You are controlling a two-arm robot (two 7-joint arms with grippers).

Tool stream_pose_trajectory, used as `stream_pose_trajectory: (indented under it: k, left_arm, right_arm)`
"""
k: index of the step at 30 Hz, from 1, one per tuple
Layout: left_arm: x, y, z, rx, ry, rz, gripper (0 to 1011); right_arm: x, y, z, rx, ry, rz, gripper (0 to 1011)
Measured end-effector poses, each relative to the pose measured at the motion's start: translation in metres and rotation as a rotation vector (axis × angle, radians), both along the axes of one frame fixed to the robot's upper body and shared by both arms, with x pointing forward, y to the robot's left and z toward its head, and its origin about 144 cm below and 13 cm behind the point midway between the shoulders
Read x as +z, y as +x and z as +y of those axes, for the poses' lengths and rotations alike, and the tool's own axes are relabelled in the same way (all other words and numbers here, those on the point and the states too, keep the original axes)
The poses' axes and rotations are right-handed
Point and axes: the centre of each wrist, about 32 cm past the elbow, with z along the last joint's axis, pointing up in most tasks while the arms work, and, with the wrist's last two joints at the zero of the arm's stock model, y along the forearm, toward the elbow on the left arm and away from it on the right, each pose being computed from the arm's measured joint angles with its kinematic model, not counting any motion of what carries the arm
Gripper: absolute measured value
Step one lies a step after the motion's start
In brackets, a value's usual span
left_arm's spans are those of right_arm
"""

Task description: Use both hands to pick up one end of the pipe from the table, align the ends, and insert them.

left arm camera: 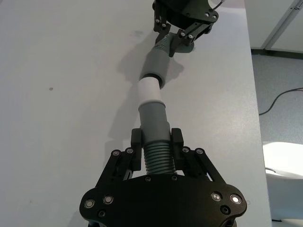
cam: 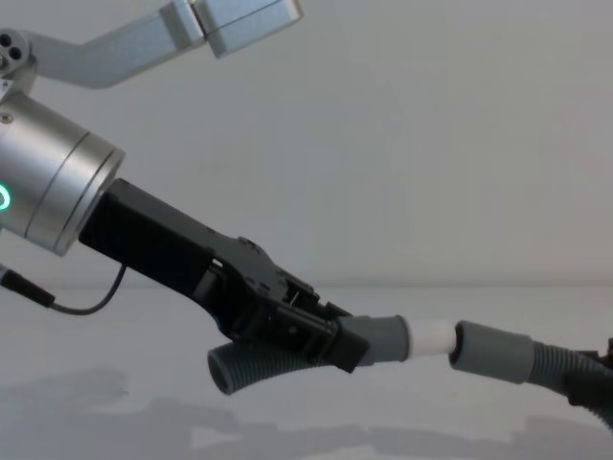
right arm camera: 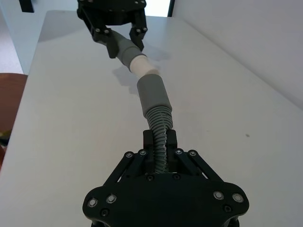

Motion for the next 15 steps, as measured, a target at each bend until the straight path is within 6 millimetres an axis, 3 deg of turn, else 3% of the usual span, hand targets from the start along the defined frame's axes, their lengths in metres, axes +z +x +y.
stream_pose_trajectory:
  k: [15]
  left_arm:
    - [-0.0008,0.0031,-0.0036,-0.001,-0.002,-0.003,349]
  right_arm:
    - [0.0037,-0.0035,0.0022,0.036,0.002,-0.01,130]
